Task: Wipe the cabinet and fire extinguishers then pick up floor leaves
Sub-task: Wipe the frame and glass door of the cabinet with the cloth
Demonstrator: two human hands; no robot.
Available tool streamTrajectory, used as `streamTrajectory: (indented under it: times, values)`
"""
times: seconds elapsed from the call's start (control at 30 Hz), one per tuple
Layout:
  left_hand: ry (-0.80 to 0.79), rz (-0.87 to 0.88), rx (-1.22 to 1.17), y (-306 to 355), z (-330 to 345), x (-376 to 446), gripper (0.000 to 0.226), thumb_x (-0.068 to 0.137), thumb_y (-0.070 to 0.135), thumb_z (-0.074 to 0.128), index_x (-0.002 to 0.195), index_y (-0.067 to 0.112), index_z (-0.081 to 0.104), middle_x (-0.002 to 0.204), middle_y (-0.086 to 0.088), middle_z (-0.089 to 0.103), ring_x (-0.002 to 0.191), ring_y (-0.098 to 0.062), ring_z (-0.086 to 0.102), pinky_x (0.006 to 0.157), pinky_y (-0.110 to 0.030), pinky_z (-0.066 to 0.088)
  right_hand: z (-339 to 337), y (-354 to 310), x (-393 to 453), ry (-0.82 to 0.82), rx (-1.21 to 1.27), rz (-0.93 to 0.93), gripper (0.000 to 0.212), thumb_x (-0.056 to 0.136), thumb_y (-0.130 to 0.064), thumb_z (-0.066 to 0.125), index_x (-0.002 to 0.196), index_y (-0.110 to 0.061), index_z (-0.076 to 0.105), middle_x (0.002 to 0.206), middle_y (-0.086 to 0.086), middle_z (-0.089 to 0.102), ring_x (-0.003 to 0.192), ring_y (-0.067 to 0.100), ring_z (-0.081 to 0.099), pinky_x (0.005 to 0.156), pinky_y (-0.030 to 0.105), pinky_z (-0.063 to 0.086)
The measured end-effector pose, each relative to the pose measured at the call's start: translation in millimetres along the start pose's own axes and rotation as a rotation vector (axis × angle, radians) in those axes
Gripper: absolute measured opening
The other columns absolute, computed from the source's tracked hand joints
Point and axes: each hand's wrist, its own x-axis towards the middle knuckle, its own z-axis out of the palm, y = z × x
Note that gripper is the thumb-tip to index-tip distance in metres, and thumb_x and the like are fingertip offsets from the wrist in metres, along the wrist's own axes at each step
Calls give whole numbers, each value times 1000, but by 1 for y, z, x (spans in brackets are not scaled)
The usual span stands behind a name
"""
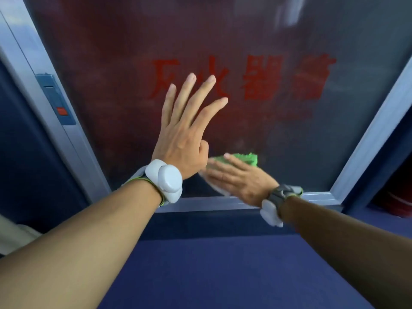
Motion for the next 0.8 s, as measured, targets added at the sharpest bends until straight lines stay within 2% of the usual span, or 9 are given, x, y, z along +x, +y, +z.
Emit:
streamTrajectory:
  times: [0.07,0.2,0.27,0.33,0.4,0.53,0.6,0.7,0.8]
  values:
    - [49,-21,-29,5,-2,13,84,63,-2,49,145,18,46,162,-9,26,153,-36,13,122,-58,8,-26,43,0,114,-53,179,65,88,-4,47,151,-11,31,158,8,25,150,32,2,123,50,-1]
    - [134,-38,-77,14,1,33,85,62,-2,48,145,16,45,161,-13,28,151,-40,16,122,-60,9,-71,116,17,441,-29,664,49,94,6,51,142,-2,49,149,24,41,141,48,32,120,59,14]
    - [155,-16,-98,20,8,37,85,62,-4,50,145,14,45,159,-15,30,150,-42,18,121,-61,9,-77,122,34,607,-8,884,48,93,10,45,140,2,49,146,29,43,138,52,33,118,62,17]
    - [170,18,-166,25,18,37,83,62,-5,50,143,10,47,158,-17,32,149,-42,20,120,-62,10,-62,106,37,656,-9,972,47,92,9,49,139,4,50,145,31,44,137,53,34,118,62,17]
    - [181,58,-250,30,23,37,80,63,-6,50,142,7,48,156,-19,35,149,-43,22,120,-63,10,-37,69,27,585,35,833,51,90,3,60,140,0,49,145,30,43,137,52,34,120,60,11]
    - [87,80,-300,39,30,26,78,66,-2,49,143,9,47,158,-16,33,150,-38,20,120,-61,9,13,-1,-37,47,13,36,69,87,-9,56,150,-11,28,159,9,23,150,34,7,122,50,-10]
    - [46,54,-247,43,32,22,80,66,-2,49,144,11,47,158,-14,32,151,-37,19,121,-60,9,18,-1,-59,-157,-17,-205,69,91,-13,58,153,-11,28,164,5,17,152,28,5,122,47,-14]
    - [-5,107,-196,43,35,21,81,65,-1,47,145,13,46,160,-12,31,151,-36,18,122,-58,9,7,23,-68,-154,-61,-201,67,94,-5,51,155,-11,23,164,6,13,152,28,6,123,47,-11]
    - [8,111,-183,46,35,28,83,64,-2,47,146,11,44,160,-12,31,152,-35,19,122,-58,10,-23,77,-65,76,-83,42,58,97,-1,45,152,-12,30,160,10,26,148,32,19,123,53,3]
